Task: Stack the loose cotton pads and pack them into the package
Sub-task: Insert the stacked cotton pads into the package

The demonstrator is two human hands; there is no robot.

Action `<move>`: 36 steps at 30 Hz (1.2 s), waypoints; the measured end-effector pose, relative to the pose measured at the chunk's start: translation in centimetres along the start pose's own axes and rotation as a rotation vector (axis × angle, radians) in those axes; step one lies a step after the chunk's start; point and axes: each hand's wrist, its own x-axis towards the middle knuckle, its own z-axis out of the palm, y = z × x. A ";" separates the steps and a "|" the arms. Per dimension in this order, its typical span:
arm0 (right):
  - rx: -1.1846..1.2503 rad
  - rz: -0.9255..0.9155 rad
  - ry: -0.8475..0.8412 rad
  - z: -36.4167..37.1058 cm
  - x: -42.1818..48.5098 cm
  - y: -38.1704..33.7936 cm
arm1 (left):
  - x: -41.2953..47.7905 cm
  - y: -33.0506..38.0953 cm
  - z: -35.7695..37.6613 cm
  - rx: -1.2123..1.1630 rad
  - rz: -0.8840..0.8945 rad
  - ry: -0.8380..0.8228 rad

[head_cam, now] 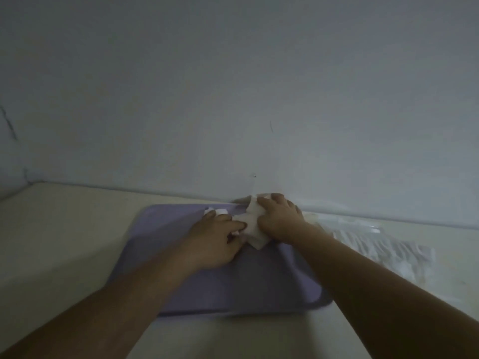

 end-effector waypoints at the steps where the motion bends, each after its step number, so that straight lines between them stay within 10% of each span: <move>1: 0.004 0.003 -0.014 0.1 0.1 0.0 | -0.3 -0.2 -0.2 -0.005 0.016 0.001; 26: 0.106 -0.149 0.207 3.3 -7.4 0.5 | -7.4 2.0 -3.0 -0.373 -0.127 0.445; 36: 0.934 -0.012 0.443 -0.4 -10.0 0.4 | -7.9 1.5 -3.3 -0.457 -0.212 0.489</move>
